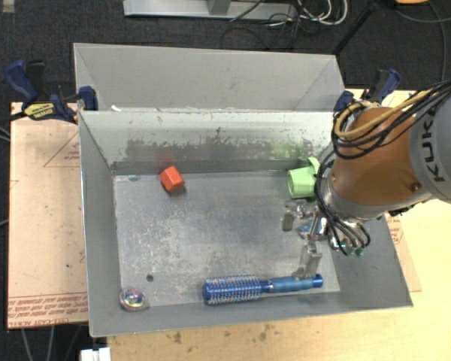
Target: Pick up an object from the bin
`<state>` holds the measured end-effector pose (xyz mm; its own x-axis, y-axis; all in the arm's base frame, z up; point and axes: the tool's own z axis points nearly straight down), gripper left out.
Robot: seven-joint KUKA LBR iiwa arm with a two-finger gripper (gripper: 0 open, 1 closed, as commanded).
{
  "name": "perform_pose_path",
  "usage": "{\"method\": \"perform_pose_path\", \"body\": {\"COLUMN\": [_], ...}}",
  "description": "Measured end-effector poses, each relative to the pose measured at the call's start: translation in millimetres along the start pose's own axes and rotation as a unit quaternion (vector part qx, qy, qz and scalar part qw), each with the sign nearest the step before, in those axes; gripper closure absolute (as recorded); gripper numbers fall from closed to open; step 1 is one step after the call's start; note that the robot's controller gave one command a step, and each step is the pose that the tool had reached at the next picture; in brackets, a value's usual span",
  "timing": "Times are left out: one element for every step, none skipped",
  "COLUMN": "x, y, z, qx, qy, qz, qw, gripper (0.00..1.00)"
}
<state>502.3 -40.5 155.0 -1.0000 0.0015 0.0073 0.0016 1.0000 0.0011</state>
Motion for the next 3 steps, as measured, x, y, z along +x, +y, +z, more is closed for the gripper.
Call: {"method": "perform_pose_path", "body": {"x": [15.5,14.3,-9.8], "y": [68,64,78], "z": [77,74,-72], "qx": [-0.002,0.000,0.000], "qy": [-0.0016,-0.0029,-0.0082], "qz": [-0.007,-0.004,-0.020], "qw": [1.0000,1.0000,0.9998], "gripper": [0.00,1.00,1.00]}}
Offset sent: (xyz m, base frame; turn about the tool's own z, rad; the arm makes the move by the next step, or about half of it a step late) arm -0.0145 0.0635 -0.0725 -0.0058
